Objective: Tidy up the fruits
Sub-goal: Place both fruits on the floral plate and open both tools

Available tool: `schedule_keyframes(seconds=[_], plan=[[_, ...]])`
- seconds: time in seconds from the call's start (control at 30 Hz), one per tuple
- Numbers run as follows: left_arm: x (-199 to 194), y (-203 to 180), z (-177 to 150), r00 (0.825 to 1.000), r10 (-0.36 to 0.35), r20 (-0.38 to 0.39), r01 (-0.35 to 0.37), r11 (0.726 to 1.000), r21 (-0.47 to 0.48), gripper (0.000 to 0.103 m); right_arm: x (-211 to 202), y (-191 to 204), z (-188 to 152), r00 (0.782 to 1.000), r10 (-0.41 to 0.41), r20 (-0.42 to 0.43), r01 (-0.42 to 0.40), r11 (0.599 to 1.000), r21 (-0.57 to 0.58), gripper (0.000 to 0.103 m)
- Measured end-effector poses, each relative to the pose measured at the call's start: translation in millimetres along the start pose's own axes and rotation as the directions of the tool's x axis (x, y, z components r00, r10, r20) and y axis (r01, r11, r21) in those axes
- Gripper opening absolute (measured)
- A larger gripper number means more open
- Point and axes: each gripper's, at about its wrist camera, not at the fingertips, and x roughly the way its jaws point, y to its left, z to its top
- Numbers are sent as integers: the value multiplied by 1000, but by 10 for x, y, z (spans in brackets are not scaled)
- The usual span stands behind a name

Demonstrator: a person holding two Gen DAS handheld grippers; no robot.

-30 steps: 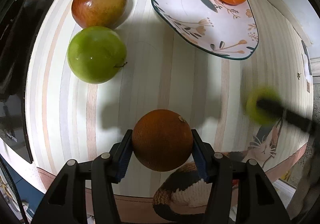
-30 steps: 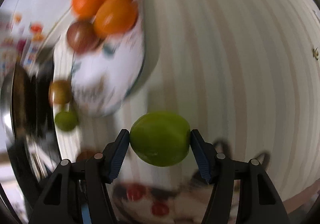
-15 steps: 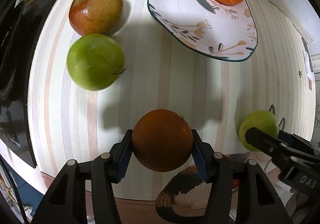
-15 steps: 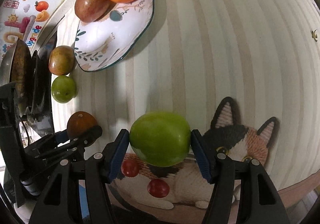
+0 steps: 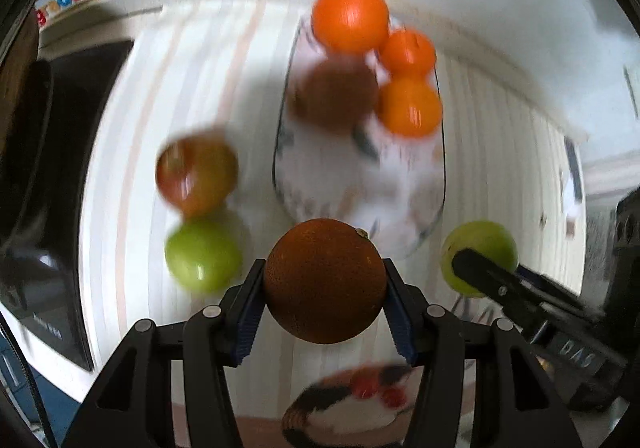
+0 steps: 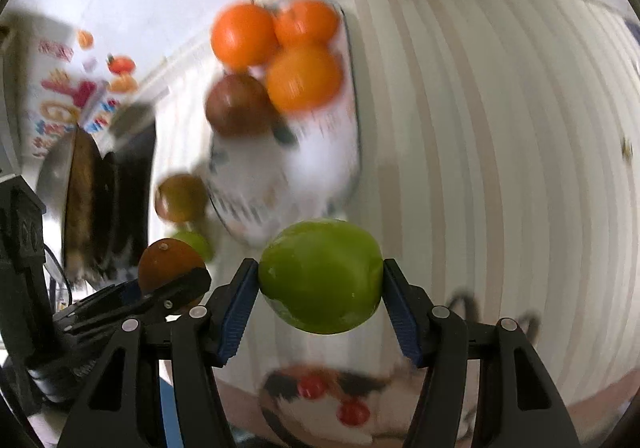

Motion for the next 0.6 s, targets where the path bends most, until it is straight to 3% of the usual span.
schedule_keyframes(seconds=[0.17, 0.4, 0.47, 0.5, 0.53, 0.6], plan=[[200, 154, 560, 998, -37, -59, 33, 998, -61, 52, 151, 89, 453, 1000, -8, -15, 7, 1000, -30, 64], [433, 179, 842, 992, -21, -122, 9, 996, -91, 53, 451, 40, 621, 998, -5, -60, 5, 1000, -10, 65], [452, 162, 865, 992, -2, -125, -9, 996, -86, 54, 466, -2, 625, 997, 4, -81, -3, 1000, 10, 71], [442, 153, 873, 993, 11, -116, -20, 997, -77, 60, 425, -14, 623, 997, -11, -70, 12, 1000, 12, 87], [430, 145, 879, 995, 17, -102, -24, 997, -69, 66, 384, -19, 622, 998, -30, -57, 30, 1000, 7, 94], [374, 130, 852, 996, 45, -76, -50, 997, -53, 84, 302, -44, 609, 997, -54, -46, 54, 999, 1, 94]])
